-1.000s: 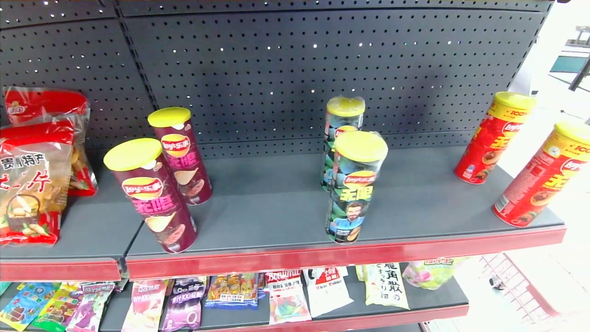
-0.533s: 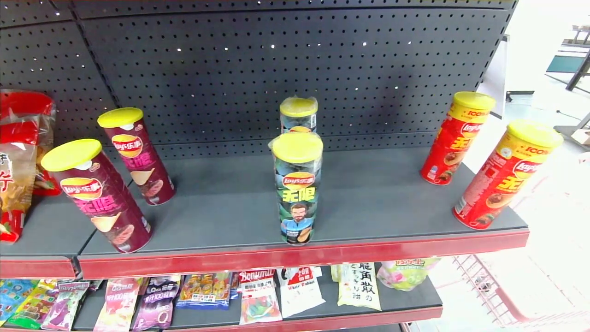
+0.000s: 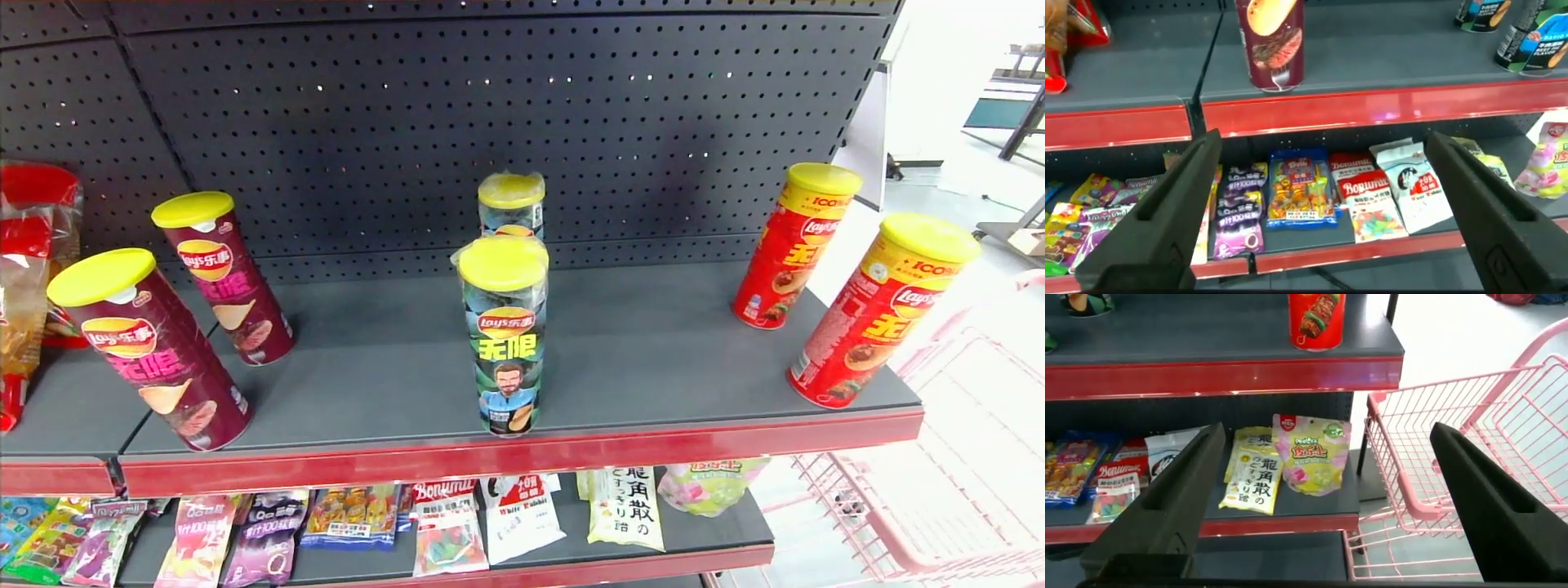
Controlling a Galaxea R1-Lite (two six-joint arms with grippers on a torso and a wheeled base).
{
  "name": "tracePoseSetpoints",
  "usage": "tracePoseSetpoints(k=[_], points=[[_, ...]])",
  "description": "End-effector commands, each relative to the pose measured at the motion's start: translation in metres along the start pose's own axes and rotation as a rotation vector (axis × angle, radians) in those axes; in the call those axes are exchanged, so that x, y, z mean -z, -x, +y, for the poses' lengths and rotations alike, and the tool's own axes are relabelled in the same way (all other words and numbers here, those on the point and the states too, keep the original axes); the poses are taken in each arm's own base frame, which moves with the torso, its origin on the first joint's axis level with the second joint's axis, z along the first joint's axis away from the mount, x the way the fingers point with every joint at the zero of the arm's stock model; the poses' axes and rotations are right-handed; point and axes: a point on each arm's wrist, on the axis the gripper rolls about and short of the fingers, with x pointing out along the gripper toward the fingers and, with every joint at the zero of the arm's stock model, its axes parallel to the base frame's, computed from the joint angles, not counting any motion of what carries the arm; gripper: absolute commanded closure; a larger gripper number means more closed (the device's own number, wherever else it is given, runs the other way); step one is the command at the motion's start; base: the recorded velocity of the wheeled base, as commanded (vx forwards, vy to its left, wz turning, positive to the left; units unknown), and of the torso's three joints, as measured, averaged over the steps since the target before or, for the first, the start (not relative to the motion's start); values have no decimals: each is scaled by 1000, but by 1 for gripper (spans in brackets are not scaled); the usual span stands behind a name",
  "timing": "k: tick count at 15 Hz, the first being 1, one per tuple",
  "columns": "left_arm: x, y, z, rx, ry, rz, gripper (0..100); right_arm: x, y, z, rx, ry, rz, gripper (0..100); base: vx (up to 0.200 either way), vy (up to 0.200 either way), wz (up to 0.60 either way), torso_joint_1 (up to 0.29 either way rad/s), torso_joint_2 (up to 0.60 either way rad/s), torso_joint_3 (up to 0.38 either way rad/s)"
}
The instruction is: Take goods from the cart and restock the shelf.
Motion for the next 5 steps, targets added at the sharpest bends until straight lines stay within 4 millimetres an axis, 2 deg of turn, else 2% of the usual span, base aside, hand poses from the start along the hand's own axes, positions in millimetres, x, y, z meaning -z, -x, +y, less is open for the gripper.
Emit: tracePoseSetpoints(k=[1,5], points=[[0,0,0,-1,-1,1,0,0,0,0,0,1,-1,0,0,0,0,0,0,0],[0,0,0,-1,0,1,0,0,0,0,0,2,-1,0,0,0,0,0,0,0]])
